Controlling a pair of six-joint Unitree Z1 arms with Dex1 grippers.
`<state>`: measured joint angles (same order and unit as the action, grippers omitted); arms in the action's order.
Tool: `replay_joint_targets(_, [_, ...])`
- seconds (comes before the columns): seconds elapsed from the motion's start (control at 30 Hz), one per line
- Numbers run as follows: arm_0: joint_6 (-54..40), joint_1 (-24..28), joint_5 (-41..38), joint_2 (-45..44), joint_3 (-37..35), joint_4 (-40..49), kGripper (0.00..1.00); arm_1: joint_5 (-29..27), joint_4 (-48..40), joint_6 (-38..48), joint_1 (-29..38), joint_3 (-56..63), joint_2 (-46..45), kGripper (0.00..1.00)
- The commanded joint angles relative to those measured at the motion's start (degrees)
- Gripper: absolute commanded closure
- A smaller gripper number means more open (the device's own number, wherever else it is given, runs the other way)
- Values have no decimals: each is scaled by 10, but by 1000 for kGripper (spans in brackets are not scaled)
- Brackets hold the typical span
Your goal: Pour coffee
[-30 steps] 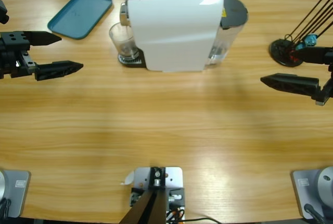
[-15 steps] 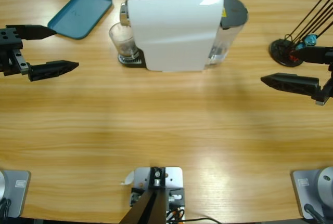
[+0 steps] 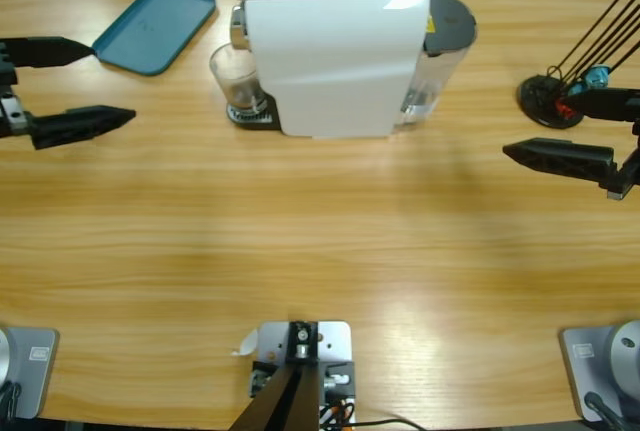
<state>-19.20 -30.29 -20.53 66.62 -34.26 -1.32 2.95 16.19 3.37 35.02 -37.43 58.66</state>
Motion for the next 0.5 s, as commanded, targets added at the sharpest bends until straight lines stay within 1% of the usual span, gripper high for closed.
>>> replay_joint_targets(0.03, [-54, 71, -112, 12, 2, 0, 0, -1, -1, 8, -7, 21, 10, 0])
replay_joint_targets(0.23, [-179, 160, -245, 124, -34, 1, 0, 9, -1, 8, -7, 22, 13, 0])
replay_joint_targets(0.4, [-260, 198, -320, 224, -75, 1, 0, 20, 27, 8, -7, 2, 41, 0])
replay_joint_targets(0.5, [-282, 197, -334, 282, -97, 2, 0, 19, 38, 8, -7, -2, 42, 0])
